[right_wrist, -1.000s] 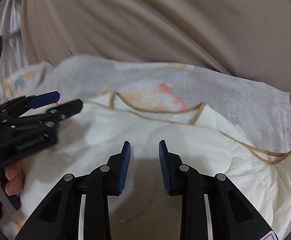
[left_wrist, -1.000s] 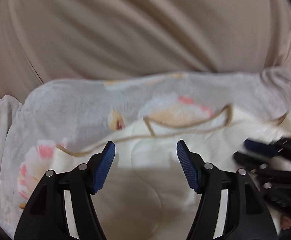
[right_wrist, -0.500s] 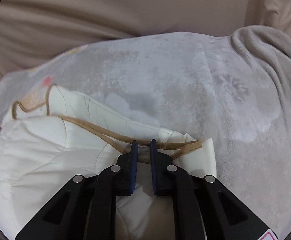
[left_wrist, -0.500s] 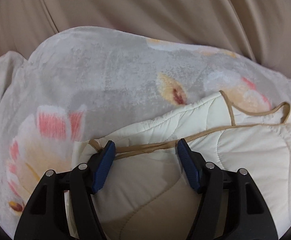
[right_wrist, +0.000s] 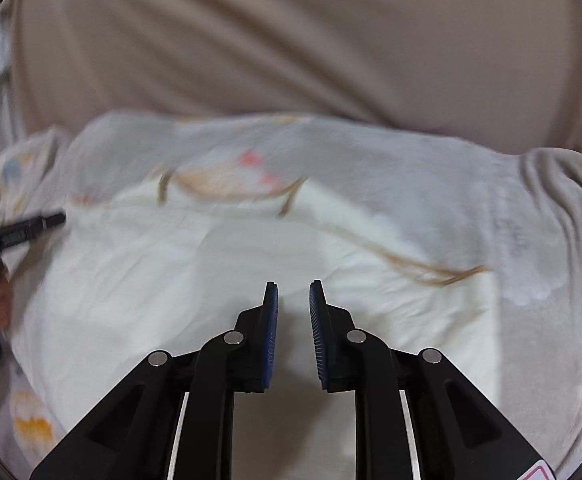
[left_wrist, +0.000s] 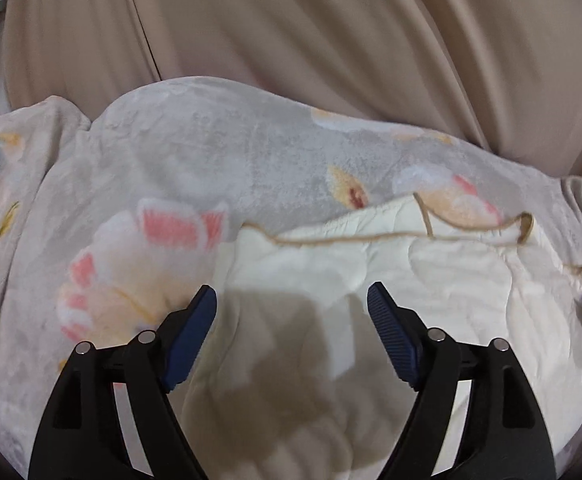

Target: Fold large clothes

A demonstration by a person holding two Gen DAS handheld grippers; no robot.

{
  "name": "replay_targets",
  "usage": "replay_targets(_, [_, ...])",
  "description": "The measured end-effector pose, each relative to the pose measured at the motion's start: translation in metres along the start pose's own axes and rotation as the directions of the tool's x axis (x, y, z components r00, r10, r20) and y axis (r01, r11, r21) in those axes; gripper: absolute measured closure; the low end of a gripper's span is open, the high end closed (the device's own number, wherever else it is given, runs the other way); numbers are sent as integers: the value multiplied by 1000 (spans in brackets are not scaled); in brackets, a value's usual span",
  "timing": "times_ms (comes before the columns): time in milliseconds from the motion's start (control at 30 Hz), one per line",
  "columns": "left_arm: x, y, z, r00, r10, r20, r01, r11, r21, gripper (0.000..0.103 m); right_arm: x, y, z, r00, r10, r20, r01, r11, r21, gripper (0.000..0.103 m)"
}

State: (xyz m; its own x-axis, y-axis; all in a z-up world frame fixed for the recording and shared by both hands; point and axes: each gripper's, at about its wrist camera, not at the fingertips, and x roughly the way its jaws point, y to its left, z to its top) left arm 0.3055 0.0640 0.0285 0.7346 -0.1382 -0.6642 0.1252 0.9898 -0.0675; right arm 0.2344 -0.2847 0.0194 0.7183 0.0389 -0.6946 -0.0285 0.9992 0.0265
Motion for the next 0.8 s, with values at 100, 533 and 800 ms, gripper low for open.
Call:
replay_targets(100, [-7,8,-17,999,-8,-32,7,1000,-17,27,33,17,-14,997,-58,-44,56,997,-49,86])
replay_targets(533, [-55,60,-89,988,-96,-122,74,982,-176,18,55,37,6,992,96,-87,-92,995,50,86])
replay_targets(800, [-47,73,-114,973,-154,-171,102,955,-280,11,35,40,21,976,211,-50,-204,972,120,83])
